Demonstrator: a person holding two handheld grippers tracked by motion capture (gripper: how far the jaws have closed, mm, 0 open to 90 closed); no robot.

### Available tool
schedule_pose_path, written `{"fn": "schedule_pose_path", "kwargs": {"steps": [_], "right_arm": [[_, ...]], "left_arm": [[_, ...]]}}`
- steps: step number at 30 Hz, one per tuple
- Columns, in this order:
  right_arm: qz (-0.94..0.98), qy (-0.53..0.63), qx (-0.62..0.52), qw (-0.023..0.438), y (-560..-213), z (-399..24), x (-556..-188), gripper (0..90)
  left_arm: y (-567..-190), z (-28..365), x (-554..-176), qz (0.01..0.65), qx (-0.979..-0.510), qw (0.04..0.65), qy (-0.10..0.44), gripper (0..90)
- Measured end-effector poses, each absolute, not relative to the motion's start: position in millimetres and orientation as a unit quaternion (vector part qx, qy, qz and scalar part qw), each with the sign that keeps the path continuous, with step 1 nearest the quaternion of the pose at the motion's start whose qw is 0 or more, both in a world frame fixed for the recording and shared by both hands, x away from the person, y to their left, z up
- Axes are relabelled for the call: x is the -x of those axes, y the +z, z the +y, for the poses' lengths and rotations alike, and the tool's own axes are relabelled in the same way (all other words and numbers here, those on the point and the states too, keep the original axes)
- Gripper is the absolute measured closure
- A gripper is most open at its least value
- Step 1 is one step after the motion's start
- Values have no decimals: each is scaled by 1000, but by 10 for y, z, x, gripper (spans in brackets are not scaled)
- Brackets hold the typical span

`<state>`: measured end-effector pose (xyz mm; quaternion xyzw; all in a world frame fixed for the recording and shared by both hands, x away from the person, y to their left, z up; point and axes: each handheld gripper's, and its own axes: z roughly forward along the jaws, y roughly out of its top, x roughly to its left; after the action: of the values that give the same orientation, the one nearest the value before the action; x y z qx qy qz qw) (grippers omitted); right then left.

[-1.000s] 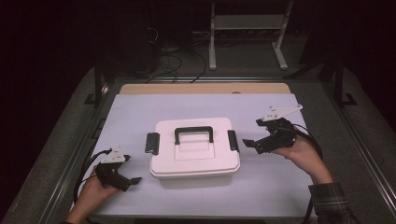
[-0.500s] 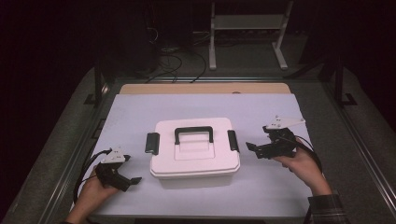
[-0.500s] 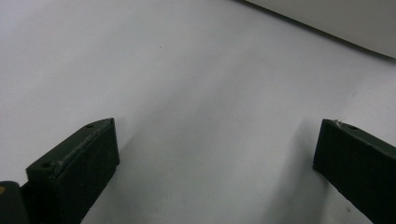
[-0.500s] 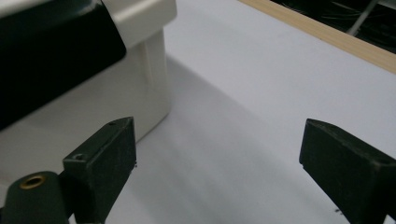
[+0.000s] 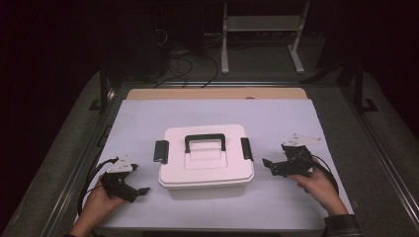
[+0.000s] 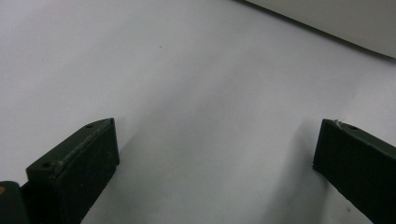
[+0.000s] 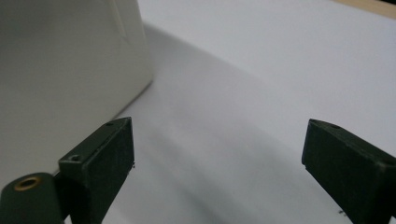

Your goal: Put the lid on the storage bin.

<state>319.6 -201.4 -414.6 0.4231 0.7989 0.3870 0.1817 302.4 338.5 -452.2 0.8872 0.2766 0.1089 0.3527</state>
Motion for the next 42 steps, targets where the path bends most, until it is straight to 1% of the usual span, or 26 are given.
{"fn": "schedule_pose_path", "kwargs": {"steps": [15,17,29,42], "right_arm": [[805,339,-453,177,-4416,-2037,-3154,88],[807,330,-457,176,-4448,-2039,-3149,77],[803,321,-466,188,-4554,-2114,-3101,72],[796,333,-470,185,-4586,-2152,-3070,73]], "left_arm": [[-4523,3384,-3023,277,-887,353,109,0],[-4522,3386,-3024,276,-888,352,109,0],[-4522,3386,-3023,276,-888,352,110,0],[-4520,3386,-3022,275,-888,351,110,0]]}}
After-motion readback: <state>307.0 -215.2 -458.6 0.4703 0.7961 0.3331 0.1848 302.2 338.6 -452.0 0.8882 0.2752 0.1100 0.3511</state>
